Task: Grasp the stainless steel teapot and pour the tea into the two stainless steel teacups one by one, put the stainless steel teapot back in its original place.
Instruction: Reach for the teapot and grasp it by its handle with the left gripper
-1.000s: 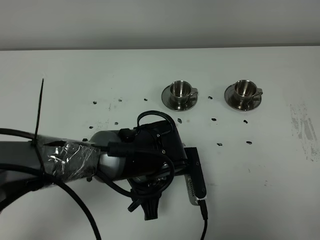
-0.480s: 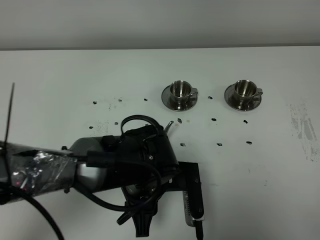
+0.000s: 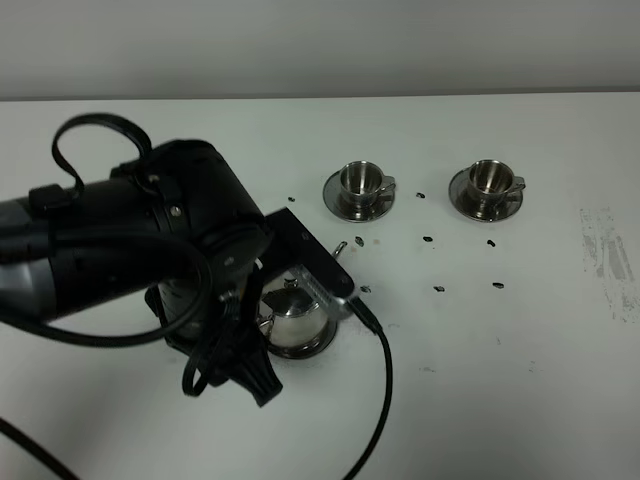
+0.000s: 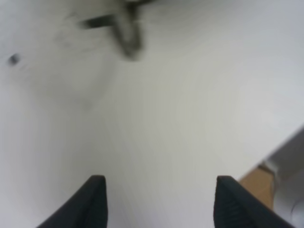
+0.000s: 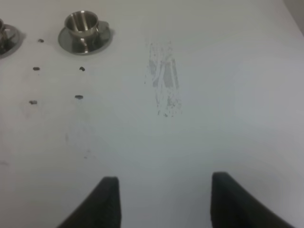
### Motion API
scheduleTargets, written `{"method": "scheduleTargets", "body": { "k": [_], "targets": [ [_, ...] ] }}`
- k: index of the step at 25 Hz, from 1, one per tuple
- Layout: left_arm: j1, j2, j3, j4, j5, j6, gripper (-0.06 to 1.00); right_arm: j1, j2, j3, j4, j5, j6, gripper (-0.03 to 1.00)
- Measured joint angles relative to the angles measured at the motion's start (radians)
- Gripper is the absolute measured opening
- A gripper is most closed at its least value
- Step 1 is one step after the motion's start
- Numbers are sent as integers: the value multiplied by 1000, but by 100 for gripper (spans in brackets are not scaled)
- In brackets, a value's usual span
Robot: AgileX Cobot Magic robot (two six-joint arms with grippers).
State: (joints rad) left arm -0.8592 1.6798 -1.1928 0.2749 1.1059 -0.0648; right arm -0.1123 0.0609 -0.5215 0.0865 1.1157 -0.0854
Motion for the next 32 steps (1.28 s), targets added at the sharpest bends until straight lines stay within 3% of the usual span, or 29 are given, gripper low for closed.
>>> {"method": "scheduleTargets", "body": {
  "k": [3,7,14,32],
  "targets": [
    [50,23,-30,-4,-23,-22,48,0,0,0,0,0,0,42],
    [92,83,-33,-80,-97,-32,48,0,0,0,0,0,0,42],
    [111,148,-33,-124,-203,-31,48,0,0,0,0,0,0,42],
    [139,219,-33,-159,-285,65,48,0,0,0,0,0,0,42]
  ]
}}
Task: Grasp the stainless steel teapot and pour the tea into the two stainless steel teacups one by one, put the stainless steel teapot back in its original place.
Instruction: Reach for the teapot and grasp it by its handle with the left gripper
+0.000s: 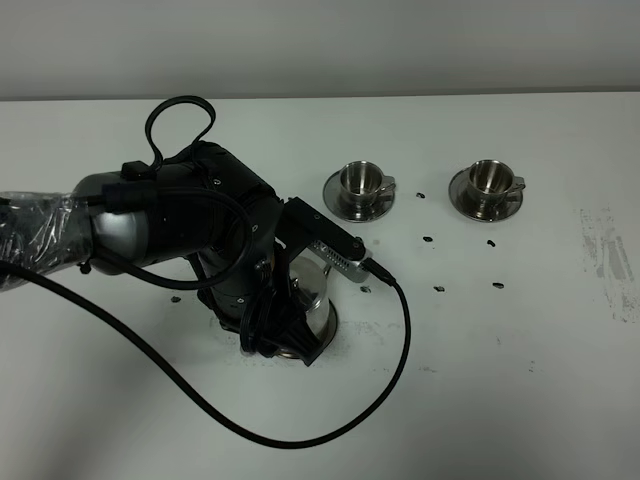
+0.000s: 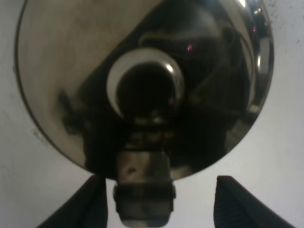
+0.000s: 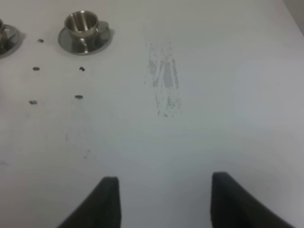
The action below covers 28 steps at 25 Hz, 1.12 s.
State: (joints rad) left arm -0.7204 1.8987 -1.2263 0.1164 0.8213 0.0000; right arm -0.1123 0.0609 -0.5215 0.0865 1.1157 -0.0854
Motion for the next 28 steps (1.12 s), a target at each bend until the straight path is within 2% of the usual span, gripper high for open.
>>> {"method": "scheduleTargets", "body": {
  "k": [28],
  "targets": [
    [13,57,0,1,-57,7,47,0,0,0,0,0,0,42]
  ]
}}
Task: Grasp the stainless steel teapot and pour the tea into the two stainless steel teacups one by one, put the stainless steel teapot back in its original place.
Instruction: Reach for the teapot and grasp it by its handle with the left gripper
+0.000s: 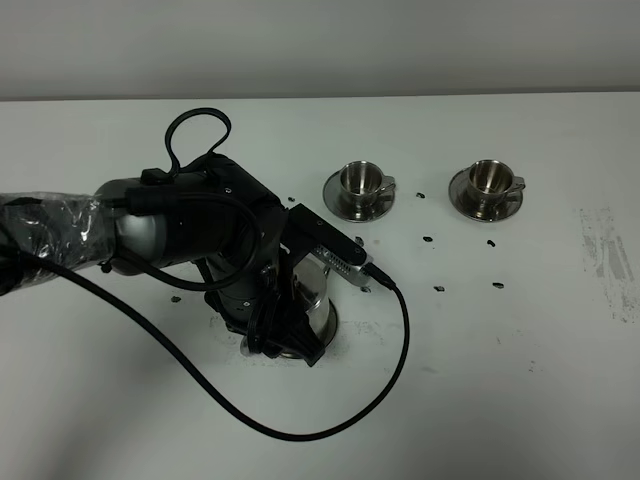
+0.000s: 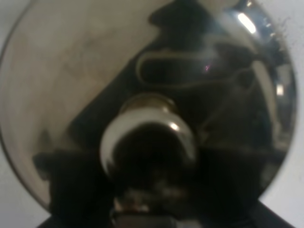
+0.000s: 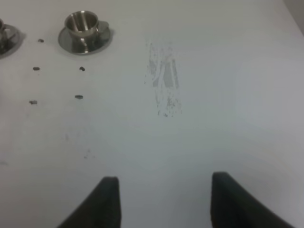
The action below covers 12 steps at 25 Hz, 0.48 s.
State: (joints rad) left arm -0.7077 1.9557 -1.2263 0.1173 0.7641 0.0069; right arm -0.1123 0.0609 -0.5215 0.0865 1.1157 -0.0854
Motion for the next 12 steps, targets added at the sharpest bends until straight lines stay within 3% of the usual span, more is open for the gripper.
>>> {"method": "scheduleTargets", "body": {
  "k": [4,10,12],
  "targets": [
    [3,8,0,2,-11,-1,43,0,0,0,0,0,0,42],
    [3,8,0,1,-38,11,17,0,0,0,0,0,0,42],
    [3,8,0,1,-47,14,17,0,0,0,0,0,0,42]
  ]
}}
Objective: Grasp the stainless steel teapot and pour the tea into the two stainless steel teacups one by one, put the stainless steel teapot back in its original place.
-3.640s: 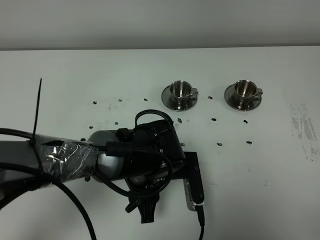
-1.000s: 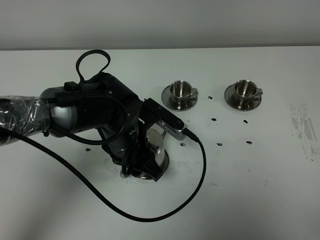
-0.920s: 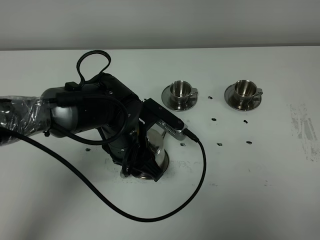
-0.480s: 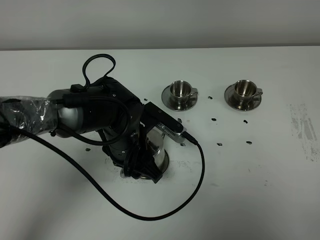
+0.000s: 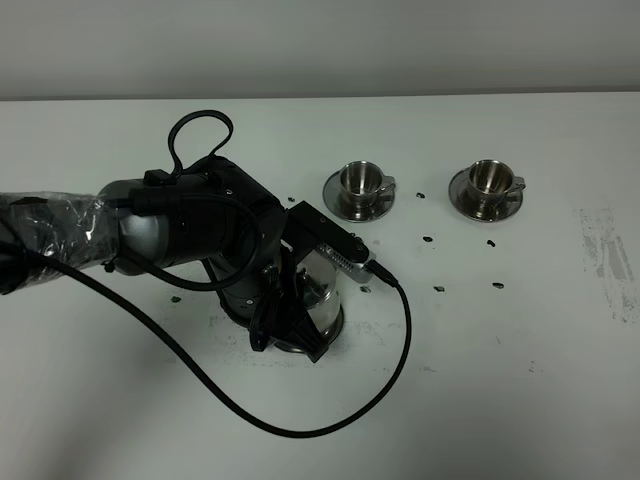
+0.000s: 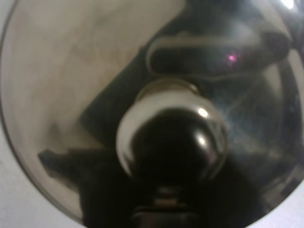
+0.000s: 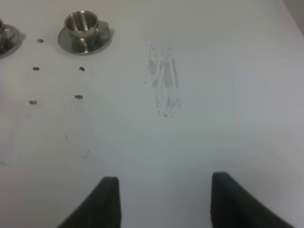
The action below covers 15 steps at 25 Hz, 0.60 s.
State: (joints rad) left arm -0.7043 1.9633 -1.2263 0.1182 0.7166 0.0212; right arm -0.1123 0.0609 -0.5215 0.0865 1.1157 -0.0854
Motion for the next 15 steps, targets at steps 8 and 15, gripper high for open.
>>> {"method": "scheduleTargets", "body": {
  "k": [8,15],
  "targets": [
    [0,-6,2,1,-3,28,17,0,0,0,0,0,0,42],
    [0,-107,2,0,86,54,17,0,0,0,0,0,0,42]
  ]
}}
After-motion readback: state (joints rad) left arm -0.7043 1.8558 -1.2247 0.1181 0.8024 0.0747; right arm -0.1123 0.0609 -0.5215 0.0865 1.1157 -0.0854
